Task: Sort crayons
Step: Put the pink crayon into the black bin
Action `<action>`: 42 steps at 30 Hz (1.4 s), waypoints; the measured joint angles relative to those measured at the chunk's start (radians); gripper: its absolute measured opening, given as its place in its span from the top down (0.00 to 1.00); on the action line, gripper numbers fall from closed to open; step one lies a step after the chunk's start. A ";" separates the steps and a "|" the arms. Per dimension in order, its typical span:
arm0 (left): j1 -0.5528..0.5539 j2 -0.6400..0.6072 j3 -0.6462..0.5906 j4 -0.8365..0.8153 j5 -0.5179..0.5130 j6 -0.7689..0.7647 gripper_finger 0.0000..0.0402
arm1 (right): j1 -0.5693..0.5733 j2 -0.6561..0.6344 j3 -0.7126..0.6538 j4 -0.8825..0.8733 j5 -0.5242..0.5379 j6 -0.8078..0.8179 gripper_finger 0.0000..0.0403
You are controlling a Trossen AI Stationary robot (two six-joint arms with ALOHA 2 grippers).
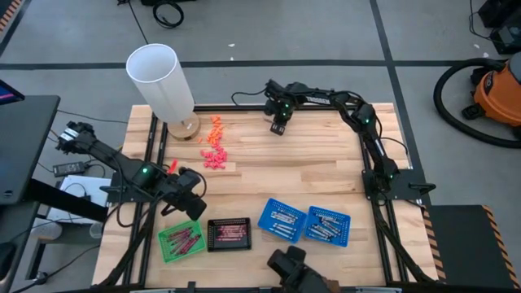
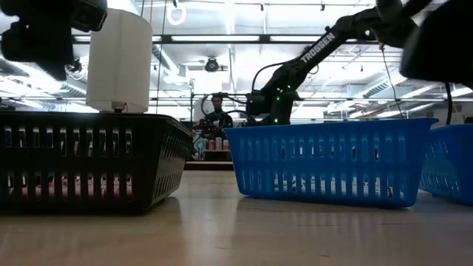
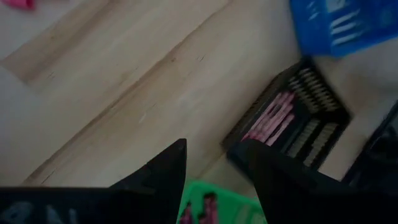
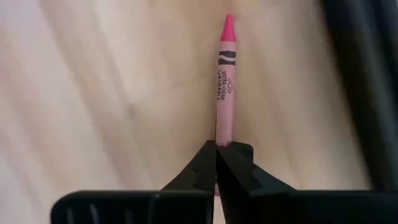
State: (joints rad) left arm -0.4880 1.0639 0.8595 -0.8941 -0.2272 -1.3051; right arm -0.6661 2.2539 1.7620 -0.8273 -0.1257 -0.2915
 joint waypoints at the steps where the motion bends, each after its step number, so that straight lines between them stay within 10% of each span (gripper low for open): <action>1: 0.010 -0.001 0.009 0.002 0.000 0.001 0.55 | 0.003 0.002 0.013 -0.026 -0.004 0.000 0.96; 23: 0.077 -0.005 0.040 0.005 -0.101 0.090 0.55 | 0.106 -0.002 0.300 -0.360 -0.141 0.039 0.98; 28: 0.075 0.000 0.040 0.009 -0.253 0.090 0.55 | 0.136 -0.002 0.375 -0.435 -0.189 0.064 0.98; 33: 0.078 0.004 0.006 0.150 -0.444 0.181 0.55 | 0.178 -0.003 0.454 -0.517 -0.258 0.092 0.98; 42: 0.113 0.003 -0.077 0.405 -0.387 0.329 0.55 | 0.296 -0.054 0.540 -0.549 -0.330 0.114 0.98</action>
State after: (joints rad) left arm -0.3748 1.0672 0.7822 -0.4893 -0.6143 -0.9759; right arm -0.3705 2.2000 2.3016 -1.3758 -0.4557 -0.1780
